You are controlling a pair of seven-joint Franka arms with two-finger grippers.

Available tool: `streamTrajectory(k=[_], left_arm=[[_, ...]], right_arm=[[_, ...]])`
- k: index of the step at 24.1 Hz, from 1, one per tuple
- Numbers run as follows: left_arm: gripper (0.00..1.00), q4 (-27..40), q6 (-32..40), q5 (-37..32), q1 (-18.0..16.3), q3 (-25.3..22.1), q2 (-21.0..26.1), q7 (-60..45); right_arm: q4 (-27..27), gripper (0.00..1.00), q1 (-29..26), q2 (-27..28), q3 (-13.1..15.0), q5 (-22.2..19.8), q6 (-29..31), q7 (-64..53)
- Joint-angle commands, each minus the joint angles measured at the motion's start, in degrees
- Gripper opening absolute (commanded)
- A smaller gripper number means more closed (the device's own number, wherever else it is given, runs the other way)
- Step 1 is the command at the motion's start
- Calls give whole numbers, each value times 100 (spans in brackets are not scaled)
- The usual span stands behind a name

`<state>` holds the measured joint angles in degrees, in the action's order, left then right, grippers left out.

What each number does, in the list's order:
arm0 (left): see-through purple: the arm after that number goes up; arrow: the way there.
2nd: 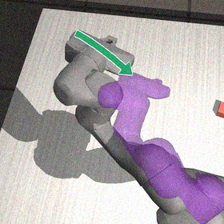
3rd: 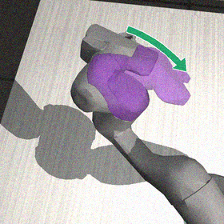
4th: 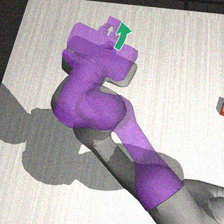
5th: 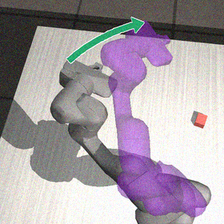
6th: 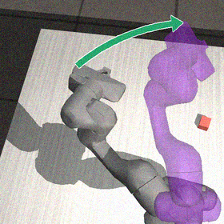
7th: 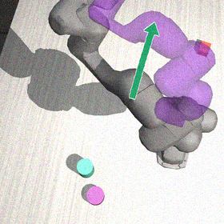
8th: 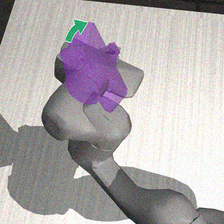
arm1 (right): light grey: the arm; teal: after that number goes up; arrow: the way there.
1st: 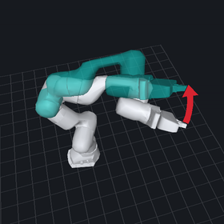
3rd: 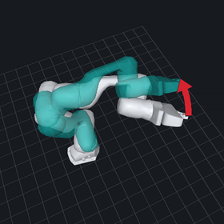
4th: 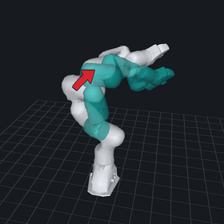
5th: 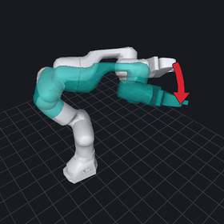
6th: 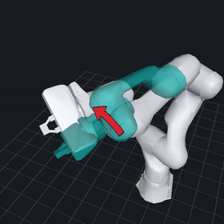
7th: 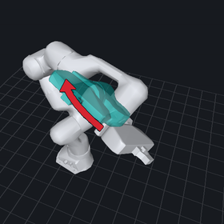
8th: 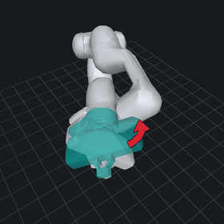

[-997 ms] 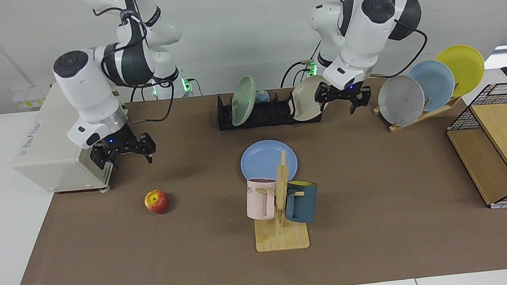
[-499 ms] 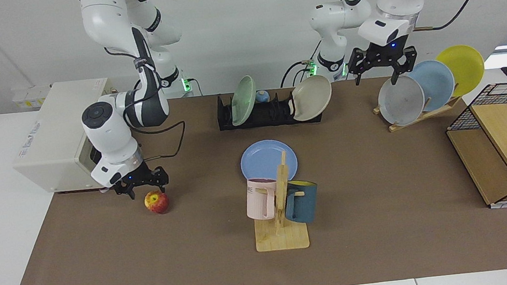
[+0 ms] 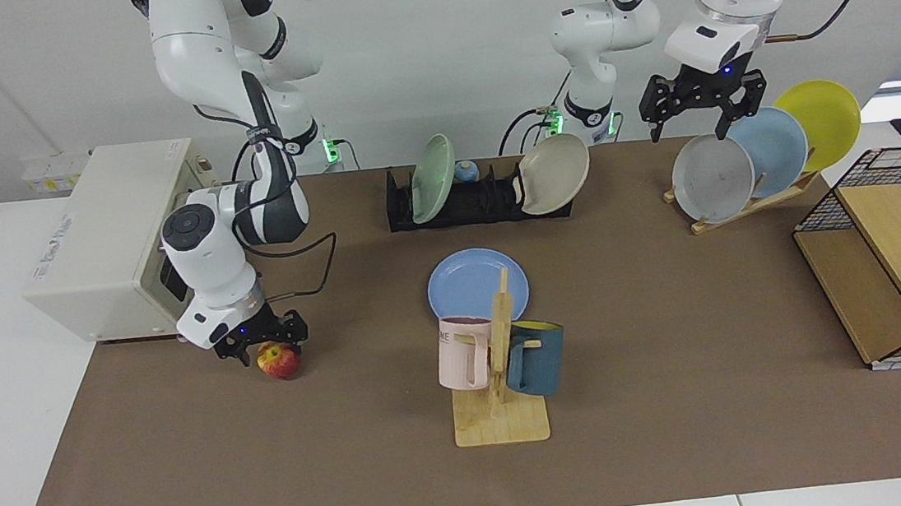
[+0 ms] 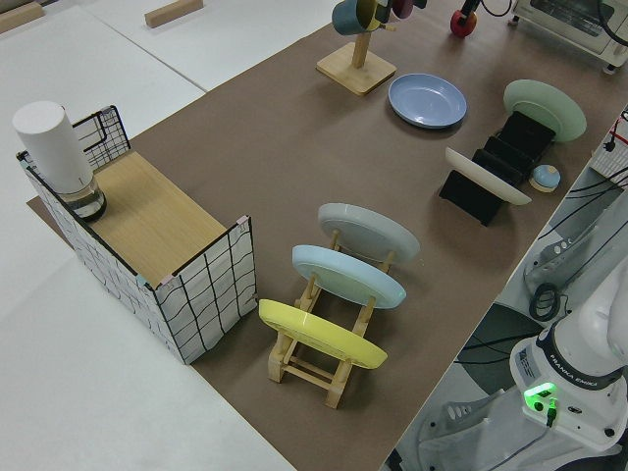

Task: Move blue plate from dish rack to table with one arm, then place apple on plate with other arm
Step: 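Grasp the red apple with the right gripper and lift it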

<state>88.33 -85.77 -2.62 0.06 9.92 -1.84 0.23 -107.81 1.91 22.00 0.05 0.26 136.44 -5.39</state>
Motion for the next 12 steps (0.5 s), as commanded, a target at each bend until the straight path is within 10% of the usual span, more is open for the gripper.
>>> streamTrajectory(k=[1,12], left_arm=[[100,-105,140,-37,-137,80,8,65],[100,-97,201,-20,-295,89,-97,47]], right_arm=[[58,100,11,173,4,0,260,-208],[58,94,-15,252,4,-9,278,-305]])
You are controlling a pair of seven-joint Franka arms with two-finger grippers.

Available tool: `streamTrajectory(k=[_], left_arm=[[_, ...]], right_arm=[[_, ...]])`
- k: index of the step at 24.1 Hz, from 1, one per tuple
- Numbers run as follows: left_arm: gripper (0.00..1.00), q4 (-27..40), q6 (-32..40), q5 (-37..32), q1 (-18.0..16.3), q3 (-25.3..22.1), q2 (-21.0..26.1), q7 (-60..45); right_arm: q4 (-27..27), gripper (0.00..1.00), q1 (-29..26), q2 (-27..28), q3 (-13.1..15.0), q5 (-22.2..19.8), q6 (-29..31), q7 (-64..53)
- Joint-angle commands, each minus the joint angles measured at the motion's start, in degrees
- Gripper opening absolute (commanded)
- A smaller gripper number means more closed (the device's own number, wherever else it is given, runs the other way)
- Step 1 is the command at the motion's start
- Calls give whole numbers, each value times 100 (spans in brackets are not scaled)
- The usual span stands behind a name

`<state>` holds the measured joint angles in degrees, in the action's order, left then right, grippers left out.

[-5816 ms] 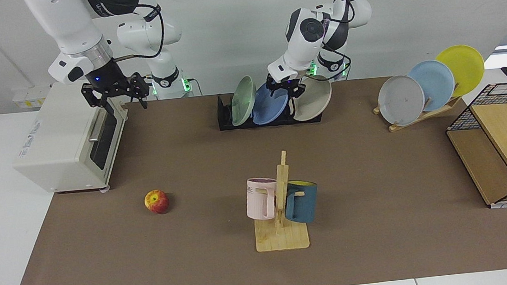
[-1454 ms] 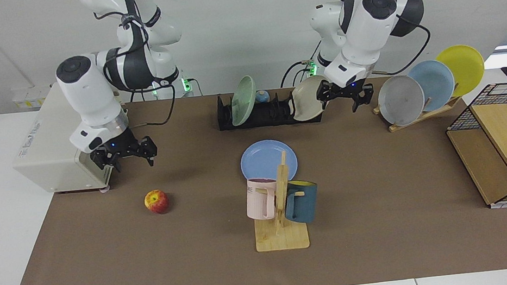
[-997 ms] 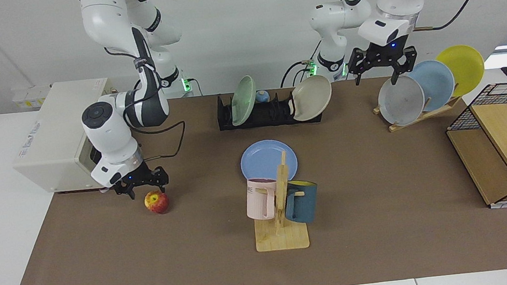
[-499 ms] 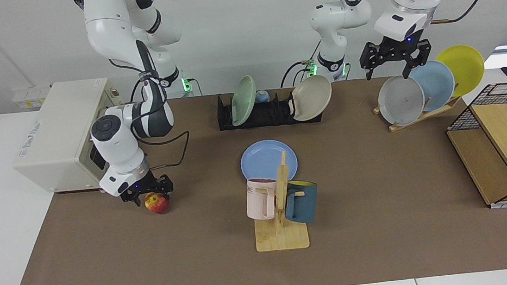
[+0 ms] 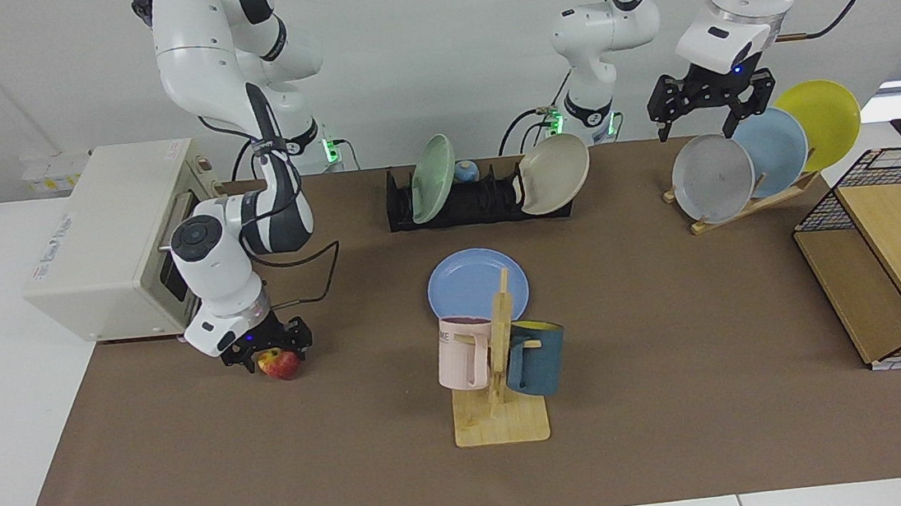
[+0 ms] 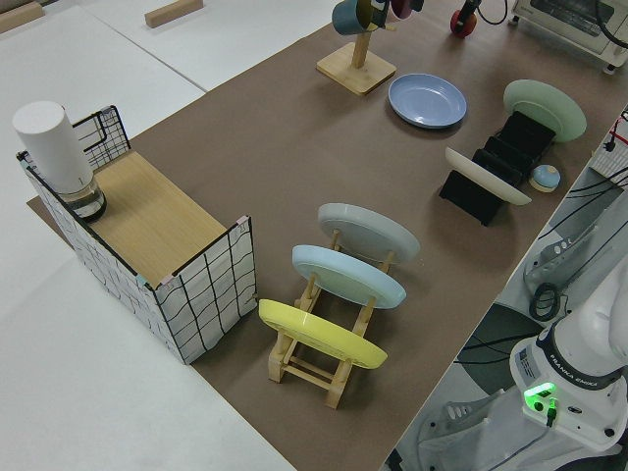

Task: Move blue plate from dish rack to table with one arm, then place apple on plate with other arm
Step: 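Grasp the red apple with the right gripper and lift it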

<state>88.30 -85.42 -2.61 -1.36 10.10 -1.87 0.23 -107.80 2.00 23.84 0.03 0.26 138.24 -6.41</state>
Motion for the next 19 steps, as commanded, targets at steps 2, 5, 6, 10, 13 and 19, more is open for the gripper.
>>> streamTrajectory(k=[2,5,6,10,13,19], left_arm=[[100,-76,184,-20,-154,71,-121,29],[100,-67,219,-11,-154,71,-138,12],[100,-58,219,6,-154,71,-147,20],[100,-58,228,182,-154,-8,-147,47],[100,-58,228,191,-154,-26,-147,47],[100,-67,228,165,-154,-17,-147,3]], right_arm=[[75,56,-15,68,6,-9,89,-238],[110,0,11,68,6,0,37,-230],[119,0,11,51,6,0,11,-195],[312,0,20,-160,-12,18,-384,-107],[488,0,98,-484,-12,9,-841,209],[480,0,494,-1214,-3,-9,-1456,1096]])
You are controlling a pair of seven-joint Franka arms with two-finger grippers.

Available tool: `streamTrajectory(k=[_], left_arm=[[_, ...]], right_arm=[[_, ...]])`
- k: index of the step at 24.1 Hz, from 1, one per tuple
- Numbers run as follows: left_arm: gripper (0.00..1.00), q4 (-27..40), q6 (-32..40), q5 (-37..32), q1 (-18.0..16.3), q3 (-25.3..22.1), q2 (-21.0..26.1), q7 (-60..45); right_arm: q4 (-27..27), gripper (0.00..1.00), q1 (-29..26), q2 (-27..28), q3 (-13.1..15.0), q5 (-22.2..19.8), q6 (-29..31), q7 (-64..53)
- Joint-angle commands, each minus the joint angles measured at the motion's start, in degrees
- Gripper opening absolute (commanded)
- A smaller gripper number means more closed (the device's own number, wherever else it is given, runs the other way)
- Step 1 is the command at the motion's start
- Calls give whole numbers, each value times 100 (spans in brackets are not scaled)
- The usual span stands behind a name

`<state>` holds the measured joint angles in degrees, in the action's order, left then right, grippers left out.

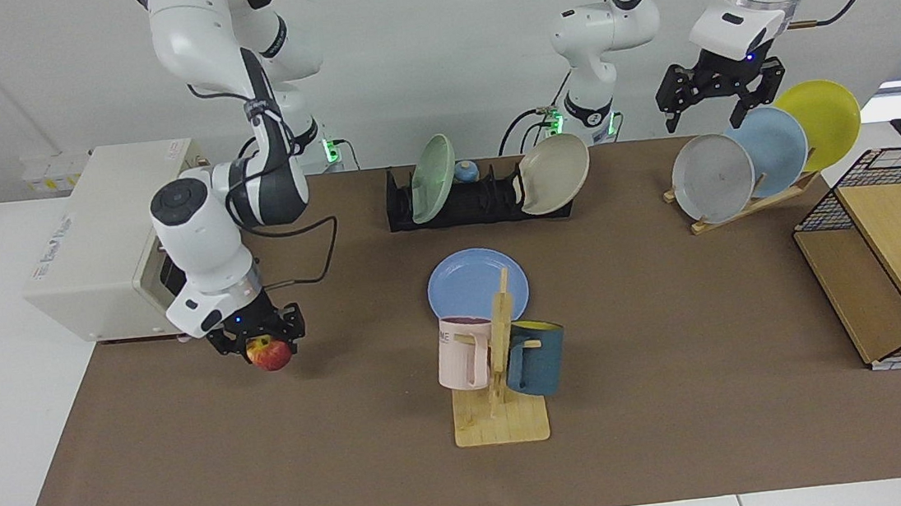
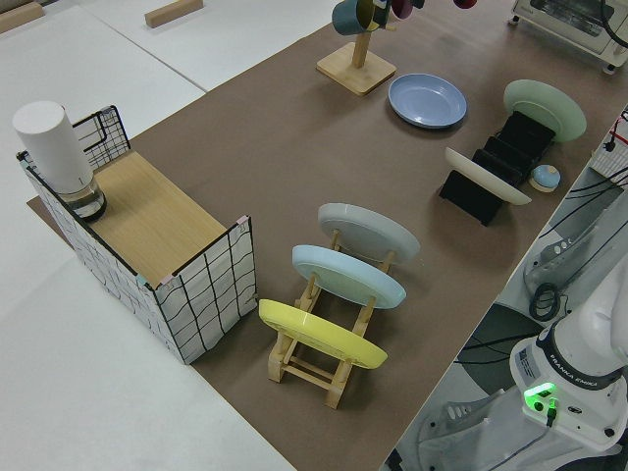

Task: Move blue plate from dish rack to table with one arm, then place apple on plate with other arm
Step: 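Carry the apple with the right gripper over the blue plate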

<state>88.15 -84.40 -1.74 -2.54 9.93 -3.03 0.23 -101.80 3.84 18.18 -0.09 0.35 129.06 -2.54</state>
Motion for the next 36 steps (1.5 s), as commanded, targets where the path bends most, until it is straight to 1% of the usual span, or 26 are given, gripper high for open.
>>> streamTrajectory(k=[1,5,8,10,13,16,20,23,25,30,33,36], left_arm=[[100,-61,126,60,-36,0,-22,-14],[100,-79,126,16,-27,0,-31,-6],[100,-87,126,16,-36,-9,-22,-6],[100,-87,126,16,-36,-9,-22,-14],[100,-87,126,16,-36,-9,-31,-6],[100,-87,126,16,-36,-9,-31,-6],[100,-87,126,16,-36,-9,-22,-14],[100,-87,126,16,-36,-9,-22,-6],[100,-87,126,16,-36,-9,-22,-6],[100,-87,126,16,-36,-9,-31,-14],[100,-87,126,16,-36,-9,-31,-6],[100,-87,126,16,-36,-9,-22,-6]], right_arm=[[-121,0,397,-736,9,-35,-636,894],[-129,0,985,-930,9,-88,-1005,1755],[-165,0,1495,-1027,0,-79,-1050,2423],[-182,0,1768,-1062,0,9,-1041,2758],[-191,0,2269,-949,-9,97,-910,3092],[-243,0,2744,-676,-9,123,-516,3461],[-305,0,3183,-369,-9,123,-5,4006],[-296,0,3456,-27,-9,123,460,4296],[-314,0,3484,159,-9,115,619,4323],[-305,0,3396,361,-9,106,707,4236],[-305,0,3369,528,-9,106,1067,4253],[-296,0,3308,590,0,97,1103,4244]])
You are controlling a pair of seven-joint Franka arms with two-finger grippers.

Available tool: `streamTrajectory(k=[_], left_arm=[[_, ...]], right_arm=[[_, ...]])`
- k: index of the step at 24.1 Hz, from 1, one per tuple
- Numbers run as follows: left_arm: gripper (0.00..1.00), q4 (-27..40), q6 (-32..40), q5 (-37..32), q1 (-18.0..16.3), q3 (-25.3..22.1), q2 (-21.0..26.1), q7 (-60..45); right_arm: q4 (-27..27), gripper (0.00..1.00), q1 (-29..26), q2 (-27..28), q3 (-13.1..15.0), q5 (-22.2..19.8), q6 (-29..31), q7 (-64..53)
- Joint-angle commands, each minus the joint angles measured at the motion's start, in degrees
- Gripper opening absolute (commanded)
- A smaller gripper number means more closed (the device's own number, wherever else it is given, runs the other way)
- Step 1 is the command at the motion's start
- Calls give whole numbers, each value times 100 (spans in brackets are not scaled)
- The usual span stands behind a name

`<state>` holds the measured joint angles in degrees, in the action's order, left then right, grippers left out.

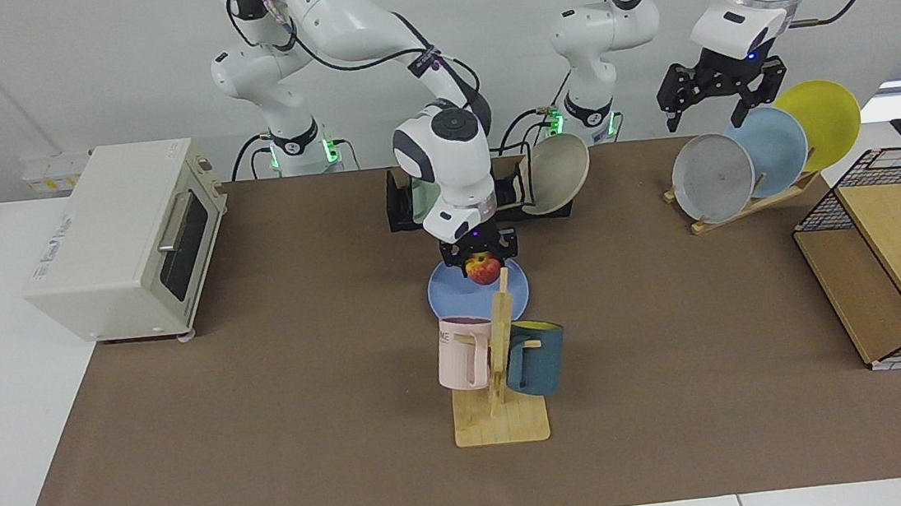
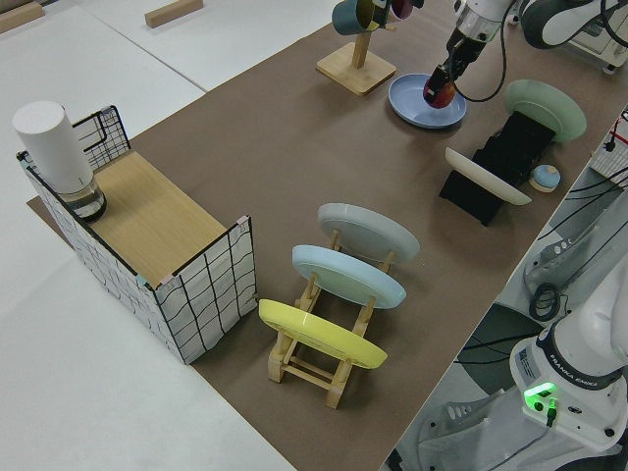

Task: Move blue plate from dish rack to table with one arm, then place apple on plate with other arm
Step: 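Carry the apple with the right gripper over the blue plate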

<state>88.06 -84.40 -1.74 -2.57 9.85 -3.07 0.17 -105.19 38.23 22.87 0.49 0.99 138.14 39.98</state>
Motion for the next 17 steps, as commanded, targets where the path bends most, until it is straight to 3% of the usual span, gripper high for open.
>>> streamTrajectory(k=[1,3,7,9,13,17], left_arm=[[100,-79,126,16,-33,-1,-19,0],[100,-79,126,16,-33,-1,-27,0],[100,-79,126,16,-33,-1,-27,0],[100,-79,126,16,-33,-1,-19,0],[100,-79,126,16,-33,-1,-27,0],[100,-79,126,16,-33,-1,-19,0]], right_arm=[[42,0,-131,121,-58,33,196,-8],[33,1,-131,121,-66,24,196,-17],[-11,16,-167,112,-66,33,169,-52],[-37,34,-210,121,-66,24,187,-122],[-72,59,-237,138,-66,33,178,-245],[-28,94,-255,138,-66,51,178,-201]])
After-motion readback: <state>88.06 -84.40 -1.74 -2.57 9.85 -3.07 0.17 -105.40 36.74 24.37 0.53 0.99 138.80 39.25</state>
